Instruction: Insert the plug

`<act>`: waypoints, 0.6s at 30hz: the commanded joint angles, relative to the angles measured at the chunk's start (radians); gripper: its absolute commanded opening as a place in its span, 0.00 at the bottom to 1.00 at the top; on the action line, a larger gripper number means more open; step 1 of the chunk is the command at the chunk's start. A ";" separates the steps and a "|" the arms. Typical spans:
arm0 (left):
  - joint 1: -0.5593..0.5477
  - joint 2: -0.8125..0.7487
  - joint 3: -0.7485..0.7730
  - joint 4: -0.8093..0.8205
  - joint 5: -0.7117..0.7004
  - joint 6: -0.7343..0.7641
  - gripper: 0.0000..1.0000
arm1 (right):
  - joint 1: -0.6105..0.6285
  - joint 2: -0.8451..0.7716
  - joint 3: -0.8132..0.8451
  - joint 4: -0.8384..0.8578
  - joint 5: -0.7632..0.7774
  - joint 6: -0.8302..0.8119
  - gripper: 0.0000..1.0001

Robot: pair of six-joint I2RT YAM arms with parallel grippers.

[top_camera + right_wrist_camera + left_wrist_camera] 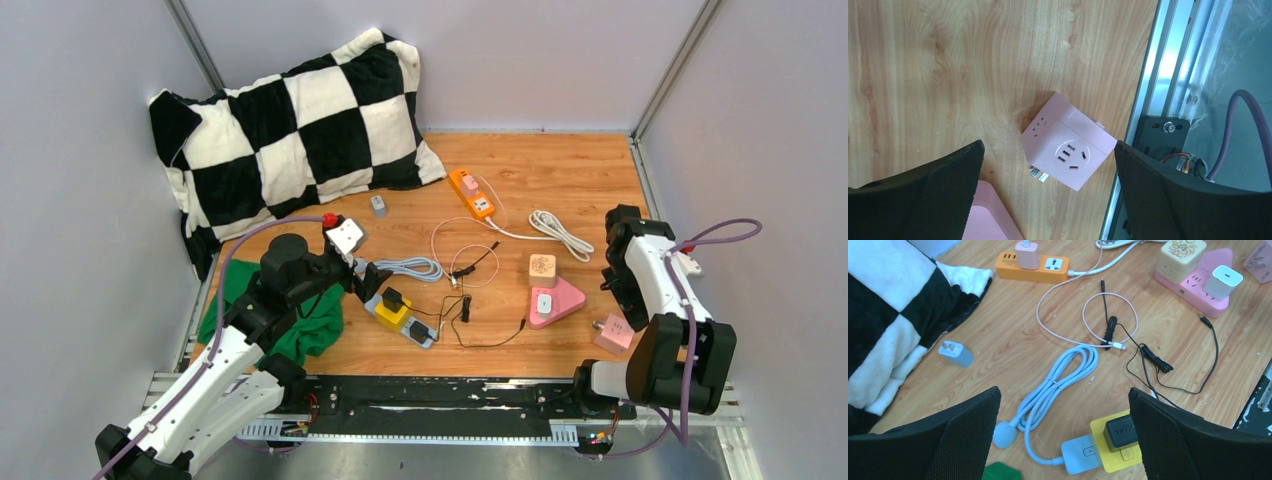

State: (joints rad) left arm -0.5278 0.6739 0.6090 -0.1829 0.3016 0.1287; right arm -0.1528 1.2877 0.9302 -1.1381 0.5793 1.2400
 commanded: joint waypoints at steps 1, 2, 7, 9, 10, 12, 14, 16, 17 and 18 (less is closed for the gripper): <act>-0.009 -0.004 -0.012 -0.007 -0.012 0.019 1.00 | -0.021 0.011 -0.052 0.049 0.020 -0.027 1.00; -0.009 -0.001 -0.011 -0.007 -0.012 0.017 1.00 | -0.022 0.004 -0.067 0.064 0.020 -0.033 1.00; -0.009 -0.001 -0.012 -0.009 -0.009 0.022 1.00 | -0.022 -0.050 -0.175 0.200 0.004 -0.107 1.00; -0.009 -0.004 -0.015 -0.005 -0.007 0.022 1.00 | -0.022 -0.083 -0.222 0.270 -0.021 -0.141 0.99; -0.009 -0.005 -0.016 -0.004 -0.006 0.022 1.00 | -0.022 -0.102 -0.245 0.301 -0.032 -0.152 0.98; -0.009 -0.003 -0.017 -0.004 -0.002 0.022 1.00 | -0.022 -0.138 -0.282 0.352 -0.044 -0.192 0.98; -0.009 -0.001 -0.017 -0.003 0.001 0.022 1.00 | -0.022 -0.157 -0.304 0.373 -0.043 -0.209 0.97; -0.009 0.000 -0.017 -0.002 0.003 0.020 1.00 | -0.021 -0.154 -0.307 0.390 -0.053 -0.236 0.96; -0.009 0.000 -0.017 0.000 0.005 0.020 1.00 | -0.022 -0.147 -0.307 0.392 -0.058 -0.243 0.94; -0.009 0.000 -0.017 0.000 0.006 0.019 1.00 | -0.022 -0.141 -0.308 0.393 -0.061 -0.244 0.93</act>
State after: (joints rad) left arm -0.5278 0.6743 0.6090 -0.1829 0.3023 0.1413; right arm -0.1577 1.1412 0.6380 -0.8139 0.5335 1.0420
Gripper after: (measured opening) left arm 0.999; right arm 0.949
